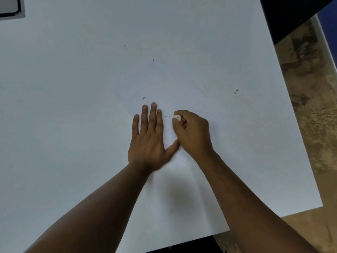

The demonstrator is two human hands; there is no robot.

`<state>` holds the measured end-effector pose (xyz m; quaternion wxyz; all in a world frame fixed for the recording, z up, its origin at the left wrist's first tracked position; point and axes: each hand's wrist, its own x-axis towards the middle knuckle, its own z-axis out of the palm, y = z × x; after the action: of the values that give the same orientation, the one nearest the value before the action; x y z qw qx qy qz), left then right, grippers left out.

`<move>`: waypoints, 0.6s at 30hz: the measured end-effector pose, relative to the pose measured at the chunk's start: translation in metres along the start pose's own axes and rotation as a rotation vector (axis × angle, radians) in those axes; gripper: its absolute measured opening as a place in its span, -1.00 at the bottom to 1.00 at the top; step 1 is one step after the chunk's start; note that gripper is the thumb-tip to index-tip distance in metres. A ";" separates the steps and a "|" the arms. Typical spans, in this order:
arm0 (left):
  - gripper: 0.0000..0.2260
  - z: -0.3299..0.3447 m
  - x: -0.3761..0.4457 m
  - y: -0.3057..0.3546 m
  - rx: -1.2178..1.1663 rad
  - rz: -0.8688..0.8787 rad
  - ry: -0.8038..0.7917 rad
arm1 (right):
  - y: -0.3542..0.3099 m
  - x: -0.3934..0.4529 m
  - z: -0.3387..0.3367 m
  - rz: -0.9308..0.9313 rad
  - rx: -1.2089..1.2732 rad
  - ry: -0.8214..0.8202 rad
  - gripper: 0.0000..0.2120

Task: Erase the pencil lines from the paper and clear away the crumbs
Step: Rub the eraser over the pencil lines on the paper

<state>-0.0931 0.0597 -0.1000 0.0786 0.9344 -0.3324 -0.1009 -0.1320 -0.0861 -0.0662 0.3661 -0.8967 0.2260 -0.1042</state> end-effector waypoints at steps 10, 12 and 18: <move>-0.12 -0.001 0.000 0.002 0.036 -0.015 -0.016 | 0.026 0.037 -0.013 -0.115 -0.246 0.133 -0.85; -0.12 -0.001 0.000 0.001 0.033 -0.015 -0.014 | 0.023 0.034 -0.009 -0.126 -0.218 0.125 -0.84; -0.11 -0.001 0.000 -0.001 0.035 0.000 -0.022 | 0.006 0.009 0.007 -0.307 -0.235 -0.057 -0.80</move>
<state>-0.0926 0.0602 -0.0994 0.0585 0.9344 -0.3352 -0.1053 -0.1237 -0.0903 -0.0754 0.2450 -0.9597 0.0869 -0.1064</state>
